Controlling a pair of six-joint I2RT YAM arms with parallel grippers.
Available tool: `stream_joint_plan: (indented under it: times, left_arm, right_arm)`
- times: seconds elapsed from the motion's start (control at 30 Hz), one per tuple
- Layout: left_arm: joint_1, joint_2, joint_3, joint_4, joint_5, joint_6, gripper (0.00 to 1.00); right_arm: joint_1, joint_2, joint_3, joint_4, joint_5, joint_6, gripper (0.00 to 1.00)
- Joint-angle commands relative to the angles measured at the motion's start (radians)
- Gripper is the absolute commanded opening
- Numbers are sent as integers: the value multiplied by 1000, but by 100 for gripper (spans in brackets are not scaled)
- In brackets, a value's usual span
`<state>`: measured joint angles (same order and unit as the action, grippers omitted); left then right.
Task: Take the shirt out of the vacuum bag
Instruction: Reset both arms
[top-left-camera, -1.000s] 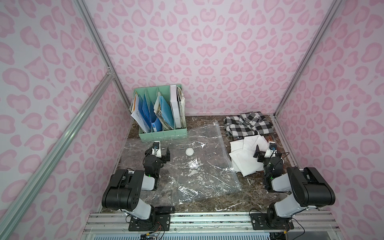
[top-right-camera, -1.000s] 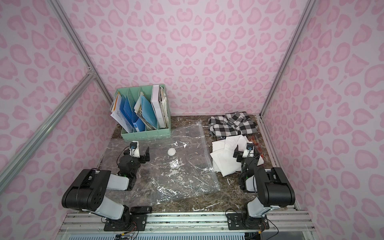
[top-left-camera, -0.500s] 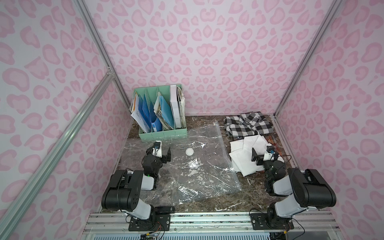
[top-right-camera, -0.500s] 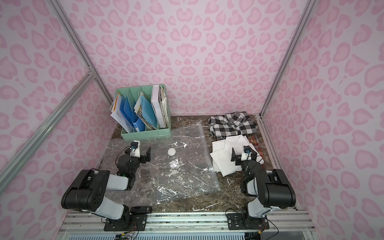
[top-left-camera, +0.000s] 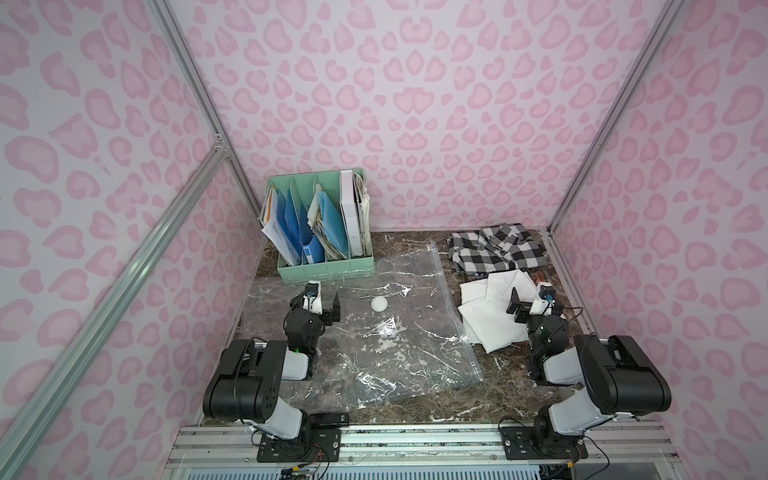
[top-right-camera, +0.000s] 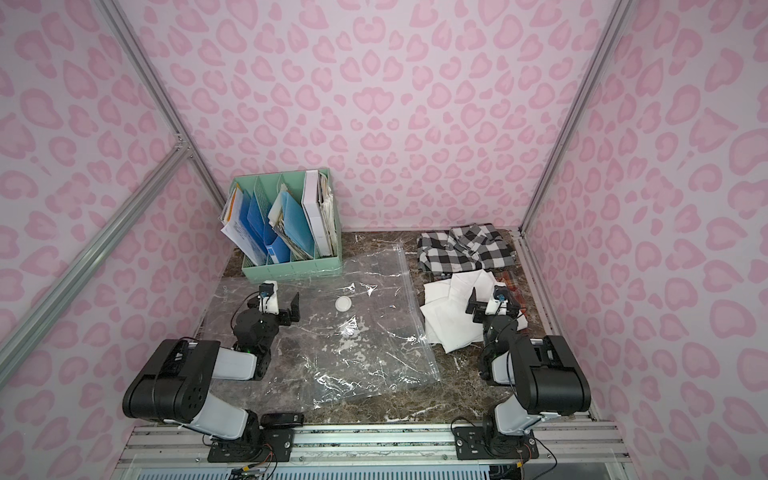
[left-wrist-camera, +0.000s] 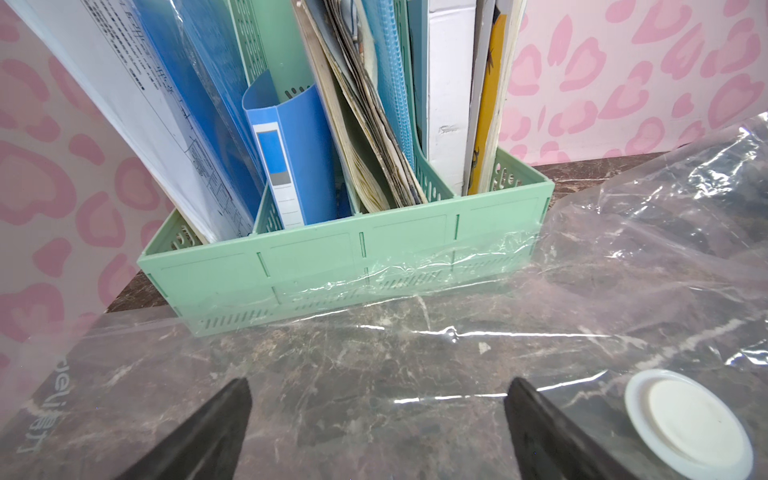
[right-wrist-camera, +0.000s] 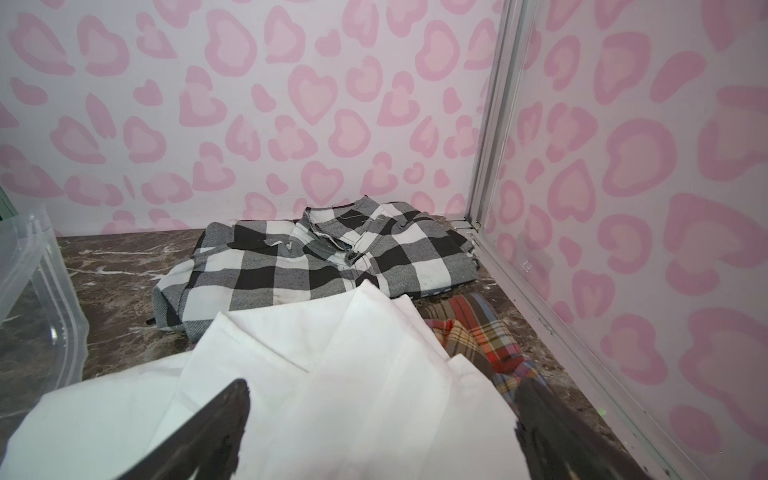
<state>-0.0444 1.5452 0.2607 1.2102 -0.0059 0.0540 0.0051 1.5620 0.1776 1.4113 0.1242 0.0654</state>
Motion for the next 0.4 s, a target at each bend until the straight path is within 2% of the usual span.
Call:
stream_joint_plan:
  times: [0.0,0.37]
  left_arm:
    - [1,1,3,6,-3,-9,97]
    - [0,2,3,6,-2,-8,97]
  right_arm:
    - [2,-1,5,-16,23,-10,100]
    - [-2,1,3,-9,18,-10,100]
